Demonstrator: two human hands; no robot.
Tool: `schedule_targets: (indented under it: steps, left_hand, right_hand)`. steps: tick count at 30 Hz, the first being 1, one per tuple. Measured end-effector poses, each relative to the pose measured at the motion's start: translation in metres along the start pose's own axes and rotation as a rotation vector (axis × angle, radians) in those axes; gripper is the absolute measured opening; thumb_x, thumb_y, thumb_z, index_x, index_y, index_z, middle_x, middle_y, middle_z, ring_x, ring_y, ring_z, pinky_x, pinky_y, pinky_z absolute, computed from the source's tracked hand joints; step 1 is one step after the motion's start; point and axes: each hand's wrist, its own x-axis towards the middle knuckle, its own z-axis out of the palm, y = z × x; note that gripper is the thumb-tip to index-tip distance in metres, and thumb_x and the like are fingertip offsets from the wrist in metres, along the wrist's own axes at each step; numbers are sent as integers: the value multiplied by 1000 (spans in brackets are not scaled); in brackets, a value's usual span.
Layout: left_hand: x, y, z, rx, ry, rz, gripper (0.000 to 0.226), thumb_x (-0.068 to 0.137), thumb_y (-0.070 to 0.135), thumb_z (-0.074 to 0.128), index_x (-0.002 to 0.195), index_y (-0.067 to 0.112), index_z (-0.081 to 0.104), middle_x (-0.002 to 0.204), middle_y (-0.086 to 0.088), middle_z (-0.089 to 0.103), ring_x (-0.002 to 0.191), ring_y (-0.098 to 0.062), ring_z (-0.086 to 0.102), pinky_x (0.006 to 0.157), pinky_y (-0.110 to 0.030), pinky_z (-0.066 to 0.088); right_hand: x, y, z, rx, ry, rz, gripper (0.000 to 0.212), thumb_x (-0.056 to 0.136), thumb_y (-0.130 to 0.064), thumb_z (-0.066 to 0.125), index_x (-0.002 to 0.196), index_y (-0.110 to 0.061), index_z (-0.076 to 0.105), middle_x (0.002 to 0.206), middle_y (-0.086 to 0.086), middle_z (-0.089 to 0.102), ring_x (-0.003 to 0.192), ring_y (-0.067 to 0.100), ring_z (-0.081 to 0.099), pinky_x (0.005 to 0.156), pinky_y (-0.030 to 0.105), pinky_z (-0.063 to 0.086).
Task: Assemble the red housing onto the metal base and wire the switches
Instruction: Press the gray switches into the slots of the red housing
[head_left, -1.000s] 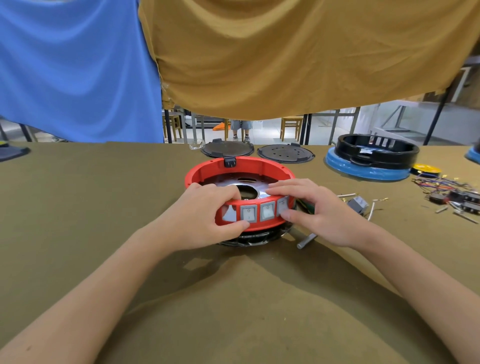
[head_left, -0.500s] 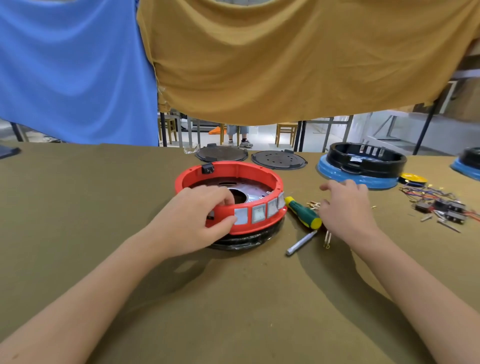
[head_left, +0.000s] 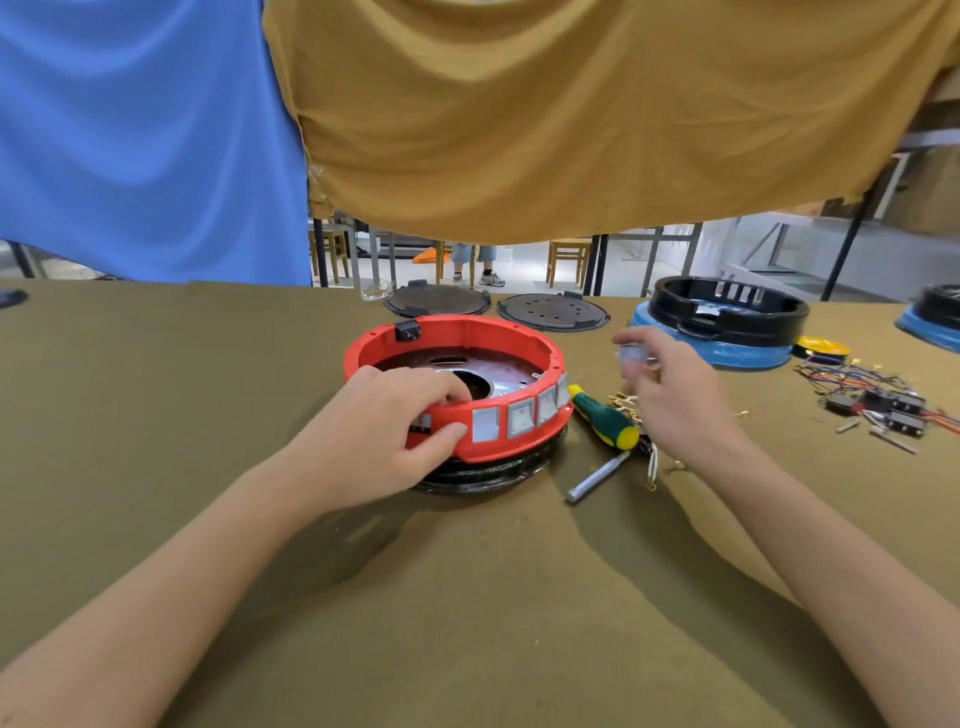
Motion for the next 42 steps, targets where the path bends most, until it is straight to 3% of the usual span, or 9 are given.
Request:
schedule_targets:
  steps: [4, 5, 8, 12, 17, 25, 33, 36, 42]
  left_hand:
    - [-1, -1, 0, -18, -4, -4, 15, 94, 29, 61, 108, 27, 64, 94, 18, 66, 87, -1, 61, 77, -24, 50]
    - [0, -1, 0, -24, -5, -6, 15, 94, 29, 60, 108, 26, 65, 94, 18, 66, 86, -1, 61, 76, -24, 50]
    - [0, -1, 0, -41, -8, -16, 15, 94, 28, 61, 107, 26, 65, 93, 17, 66, 86, -3, 62, 74, -24, 51]
    - [1, -1, 0, -35, -14, -15, 14, 94, 28, 61, 107, 28, 64, 94, 19, 65, 87, 0, 61, 72, -13, 47]
    - [1, 0, -1, -41, -9, -14, 12, 93, 27, 61, 104, 27, 65, 92, 19, 65, 87, 0, 61, 72, -12, 45]
    - [0, -1, 0, -22, -11, -14, 14, 93, 29, 61, 106, 26, 65, 92, 18, 66, 85, 0, 61, 71, -12, 45]
    - [1, -1, -1, -37, -8, -4, 16, 91, 32, 59, 104, 25, 66, 90, 16, 66, 82, -2, 62, 70, -17, 47]
    - [1, -1, -1, -29, -2, -5, 20, 90, 35, 56, 103, 24, 66, 89, 16, 66, 81, -3, 61, 70, -19, 48]
    - [1, -2, 0, -24, 1, 2, 15, 91, 32, 60, 102, 24, 65, 87, 16, 65, 81, -5, 61, 69, -19, 46]
  right_hand:
    - [-14, -25, 6, 902, -271, 160, 26, 94, -6, 61, 118, -17, 64, 95, 7, 68, 76, 15, 69, 70, 24, 56]
    - [-17, -27, 6, 1008, -315, 165, 30, 90, -4, 67, 118, -15, 64, 92, 9, 69, 75, 17, 67, 70, 24, 55]
    - [-23, -32, 10, 1065, -374, 132, 30, 89, -1, 66, 116, -14, 60, 100, 12, 72, 72, 17, 64, 68, 25, 55]
    - [-26, -36, 10, 1177, -479, 94, 25, 91, -14, 60, 115, -14, 57, 117, 15, 70, 69, 16, 61, 68, 28, 54]
    - [-27, -33, 11, 1453, -599, 170, 30, 91, -14, 58, 119, -8, 69, 109, 15, 68, 73, 14, 61, 69, 24, 55]
    - [-30, -33, 17, 1625, -812, 245, 30, 92, -20, 56, 113, -4, 71, 110, 20, 69, 75, 15, 67, 68, 24, 57]
    - [-34, -34, 19, 1624, -789, 306, 34, 92, -15, 49, 120, 3, 57, 110, 23, 70, 69, 14, 67, 63, 23, 57]
    - [-34, -34, 21, 1579, -776, 304, 33, 87, -15, 55, 115, 2, 60, 105, 22, 72, 67, 14, 67, 62, 23, 57]
    - [-36, -38, 20, 1492, -761, 353, 26, 95, -15, 47, 109, 0, 63, 92, 18, 73, 63, 14, 64, 58, 23, 55]
